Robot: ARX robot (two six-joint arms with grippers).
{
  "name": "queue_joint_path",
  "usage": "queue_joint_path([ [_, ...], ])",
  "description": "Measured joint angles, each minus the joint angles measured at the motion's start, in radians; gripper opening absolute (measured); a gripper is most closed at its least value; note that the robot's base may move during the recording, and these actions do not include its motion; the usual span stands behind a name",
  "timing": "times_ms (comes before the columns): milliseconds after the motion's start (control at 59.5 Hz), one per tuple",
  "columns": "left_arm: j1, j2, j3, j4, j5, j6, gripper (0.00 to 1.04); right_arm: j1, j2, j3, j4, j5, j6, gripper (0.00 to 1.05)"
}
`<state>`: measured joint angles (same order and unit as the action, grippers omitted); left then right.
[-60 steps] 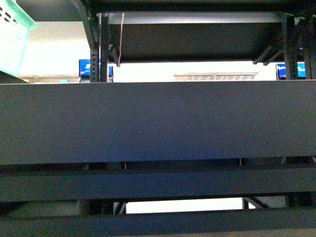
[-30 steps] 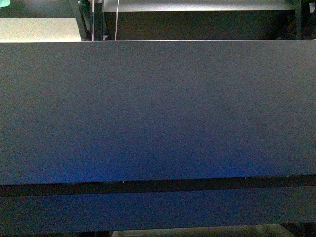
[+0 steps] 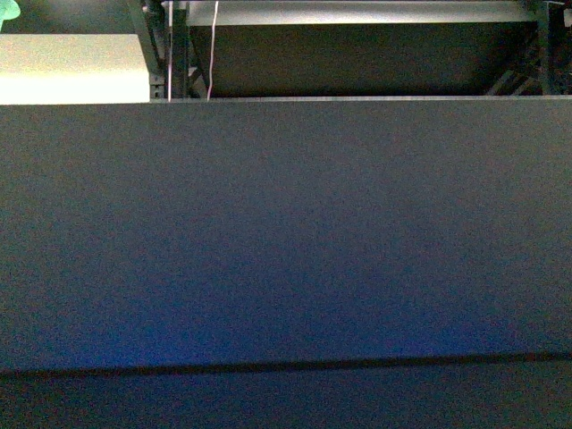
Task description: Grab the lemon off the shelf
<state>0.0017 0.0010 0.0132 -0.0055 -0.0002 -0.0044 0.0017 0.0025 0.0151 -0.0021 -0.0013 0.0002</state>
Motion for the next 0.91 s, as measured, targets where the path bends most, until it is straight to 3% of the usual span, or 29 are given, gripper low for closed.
queue_joint_path([
  [907, 0.0, 0.0, 0.0, 0.0, 0.0, 0.0, 0.97, 0.0, 0.0, 0.0, 0.0, 0.0, 0.0, 0.97],
])
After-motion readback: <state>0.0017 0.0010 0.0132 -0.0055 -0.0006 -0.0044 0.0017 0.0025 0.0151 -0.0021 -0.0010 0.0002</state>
